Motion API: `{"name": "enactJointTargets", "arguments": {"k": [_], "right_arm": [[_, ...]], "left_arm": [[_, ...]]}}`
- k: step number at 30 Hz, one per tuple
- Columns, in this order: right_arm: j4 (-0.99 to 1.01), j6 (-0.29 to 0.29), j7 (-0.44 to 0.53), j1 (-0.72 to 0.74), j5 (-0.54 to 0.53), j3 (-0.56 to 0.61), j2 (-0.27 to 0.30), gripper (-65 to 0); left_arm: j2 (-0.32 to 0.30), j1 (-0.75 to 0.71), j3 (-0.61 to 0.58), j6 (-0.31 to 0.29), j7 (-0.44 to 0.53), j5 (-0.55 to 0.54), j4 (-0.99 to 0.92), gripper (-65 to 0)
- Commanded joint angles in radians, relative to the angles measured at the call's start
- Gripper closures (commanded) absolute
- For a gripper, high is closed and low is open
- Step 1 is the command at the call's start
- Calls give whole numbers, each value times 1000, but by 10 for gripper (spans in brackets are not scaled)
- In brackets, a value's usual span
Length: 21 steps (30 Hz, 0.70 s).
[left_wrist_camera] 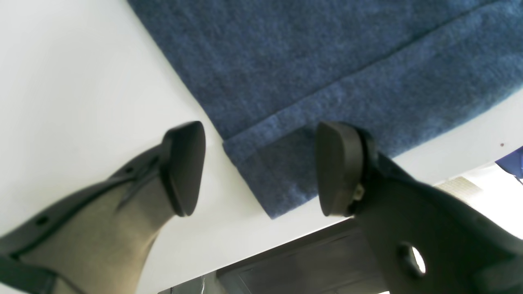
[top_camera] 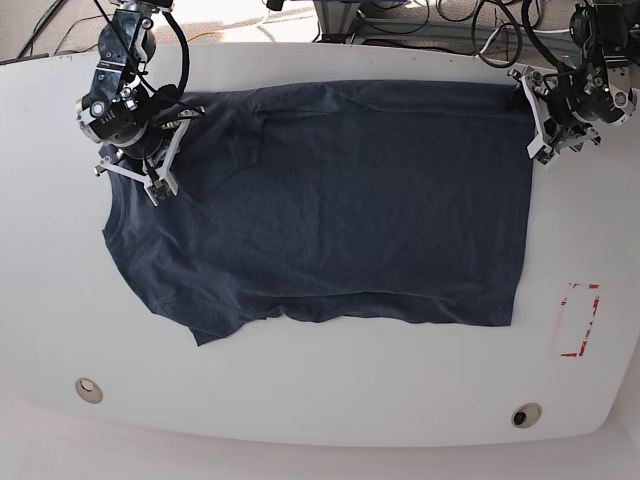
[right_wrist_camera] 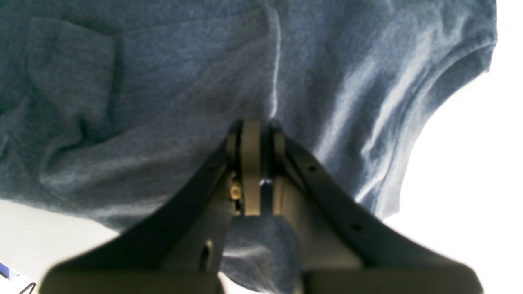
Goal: Layout the t-shirt on the table in an organized manner, then fold the t-shirt properly
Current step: 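Move the left gripper along the shirt edge toward the right gripper, then grasp the shirt's collar-side edge with the left gripper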
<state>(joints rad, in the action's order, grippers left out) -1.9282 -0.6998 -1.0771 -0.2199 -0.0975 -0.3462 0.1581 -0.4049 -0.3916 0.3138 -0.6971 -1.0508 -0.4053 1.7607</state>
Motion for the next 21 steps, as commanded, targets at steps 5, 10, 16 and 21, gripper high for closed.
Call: {"name": "enactJointTargets", "arguments": {"k": [5, 10, 16, 21], "right_arm": [[-18, 2, 16, 7, -1, -4, 8, -27], [-18, 2, 16, 7, -1, -4, 7, -27], [-18, 2, 16, 7, -1, -4, 7, -27], [-18, 2, 16, 7, -1, -6, 7, -27]], "left_arm": [[-15, 0, 6, -1, 10, -7, 14, -389], [-16, -5, 6, -1, 10, -7, 12, -389], [-32, -16, 6, -1, 10, -7, 12, -308], [-35, -16, 6, -1, 10, -7, 12, -232]]}}
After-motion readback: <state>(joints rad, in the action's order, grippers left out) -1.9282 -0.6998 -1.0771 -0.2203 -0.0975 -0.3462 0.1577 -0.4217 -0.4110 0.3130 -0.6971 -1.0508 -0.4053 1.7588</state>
